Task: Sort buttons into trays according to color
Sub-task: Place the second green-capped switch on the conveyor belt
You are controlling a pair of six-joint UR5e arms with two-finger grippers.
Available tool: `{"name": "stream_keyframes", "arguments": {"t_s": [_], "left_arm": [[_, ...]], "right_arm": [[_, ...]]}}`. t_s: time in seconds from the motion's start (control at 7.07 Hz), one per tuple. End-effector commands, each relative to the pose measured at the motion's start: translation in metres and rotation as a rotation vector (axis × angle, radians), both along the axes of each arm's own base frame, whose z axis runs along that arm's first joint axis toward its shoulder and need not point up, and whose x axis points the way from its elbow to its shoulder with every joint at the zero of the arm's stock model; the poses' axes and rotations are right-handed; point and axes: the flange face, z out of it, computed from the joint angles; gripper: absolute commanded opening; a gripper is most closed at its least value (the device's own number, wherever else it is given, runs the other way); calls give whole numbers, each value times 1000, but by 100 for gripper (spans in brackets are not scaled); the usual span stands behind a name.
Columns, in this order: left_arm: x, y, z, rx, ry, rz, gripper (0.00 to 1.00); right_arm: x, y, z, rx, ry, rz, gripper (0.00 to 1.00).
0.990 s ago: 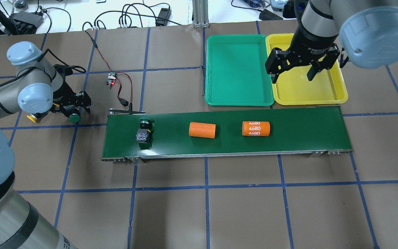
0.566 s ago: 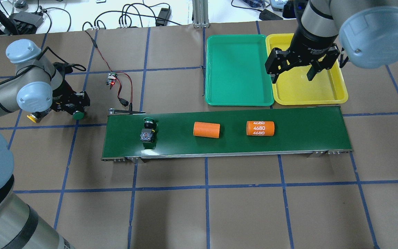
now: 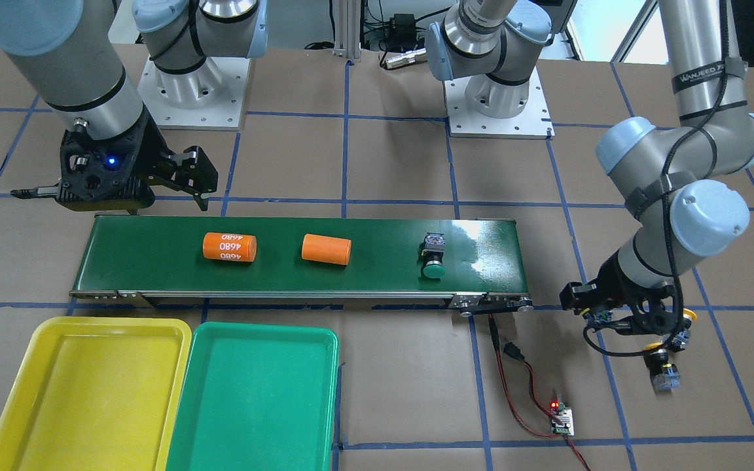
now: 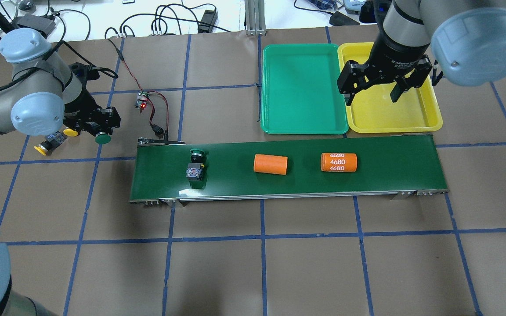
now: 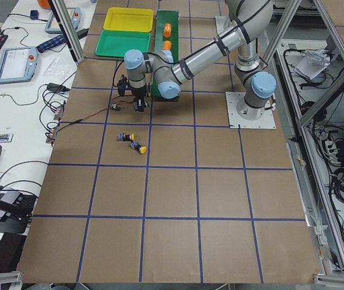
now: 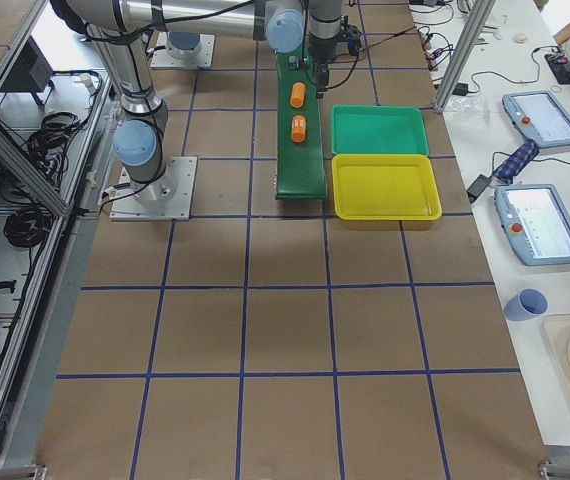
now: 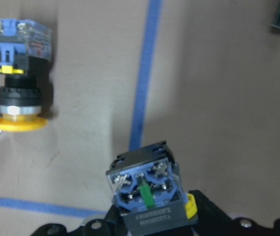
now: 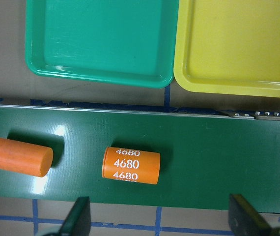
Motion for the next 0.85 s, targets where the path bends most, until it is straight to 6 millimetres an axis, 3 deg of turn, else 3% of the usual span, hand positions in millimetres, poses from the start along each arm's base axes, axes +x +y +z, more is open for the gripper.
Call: {"name": "stream_keyframes", "arguments": {"t_s": [0.0, 0.14, 0.42, 0.71], "left_arm": [[-63, 42, 3, 32, 16, -141, 0], [-83, 61, -3, 49, 20, -201, 0], [-101, 70, 5, 31, 49, -311, 0], [-113, 84, -5, 51, 66, -348, 0]], "right_arm": [[0, 0, 0, 0, 0, 0, 100], [-1, 0, -1, 2, 0, -2, 100], [0, 0, -1, 2, 0, 0, 100], [0, 0, -1, 2, -1, 0, 100]]}}
